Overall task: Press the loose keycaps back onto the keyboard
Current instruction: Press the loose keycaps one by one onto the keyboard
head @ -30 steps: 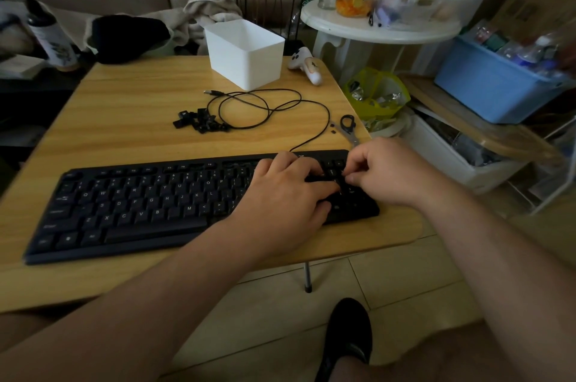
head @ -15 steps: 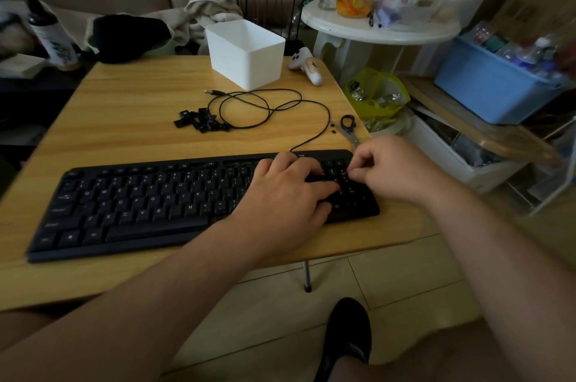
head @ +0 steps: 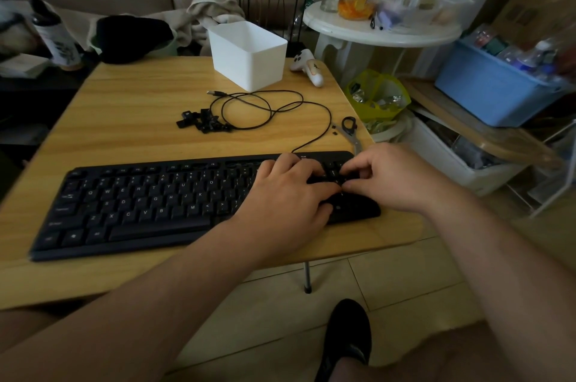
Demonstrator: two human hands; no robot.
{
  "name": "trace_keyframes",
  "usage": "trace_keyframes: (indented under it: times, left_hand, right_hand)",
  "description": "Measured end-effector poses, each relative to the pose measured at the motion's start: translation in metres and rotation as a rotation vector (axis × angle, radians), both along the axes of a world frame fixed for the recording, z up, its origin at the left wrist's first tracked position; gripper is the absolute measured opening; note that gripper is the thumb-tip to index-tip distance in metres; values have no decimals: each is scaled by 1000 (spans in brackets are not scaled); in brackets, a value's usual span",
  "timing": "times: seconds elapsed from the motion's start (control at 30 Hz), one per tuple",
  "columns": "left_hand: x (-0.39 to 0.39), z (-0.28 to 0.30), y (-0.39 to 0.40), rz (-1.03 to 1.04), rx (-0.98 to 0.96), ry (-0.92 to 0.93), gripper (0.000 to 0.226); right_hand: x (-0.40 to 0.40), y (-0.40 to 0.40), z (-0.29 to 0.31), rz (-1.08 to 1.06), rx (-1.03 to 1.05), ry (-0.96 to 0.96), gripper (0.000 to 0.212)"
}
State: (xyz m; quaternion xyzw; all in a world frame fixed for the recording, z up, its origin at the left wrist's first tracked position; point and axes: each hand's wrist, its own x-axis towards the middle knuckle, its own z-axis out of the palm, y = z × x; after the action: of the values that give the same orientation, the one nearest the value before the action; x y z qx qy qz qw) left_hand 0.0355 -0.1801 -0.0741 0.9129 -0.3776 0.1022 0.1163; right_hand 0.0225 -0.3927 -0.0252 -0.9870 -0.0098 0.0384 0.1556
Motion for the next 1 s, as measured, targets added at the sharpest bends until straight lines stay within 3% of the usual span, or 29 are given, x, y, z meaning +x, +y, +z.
trace_keyframes:
  times: [0.17, 0.43, 0.53, 0.67, 0.77, 0.87, 1.0]
  left_hand:
    - [-1, -1, 1, -4, -24, -2, 43]
    - [-3, 1, 2, -17, -59, 5, 42]
    - [1, 8, 3, 1, -208, 69, 33]
    - [3, 22, -1, 65, -578, 290, 18]
    - [0, 26, -4, 76, -704, 453, 8]
    - [1, 23, -2, 91, -751, 514, 6]
    - [0, 22, 1, 95, -739, 539, 3]
  right_hand:
    - [0, 1, 2, 9, 2, 6, 4]
    - [1, 3, -3, -95, 179, 8, 12]
    - [1, -5, 1, -161, 480, 12, 10]
    - [-4, 0, 8, -96, 997, 164, 5]
    - [-6, 10, 5, -59, 1184, 208, 7]
    - [-5, 14, 1, -43, 1195, 181, 4]
    - [-7, 12, 3, 9, 1030, 78, 6]
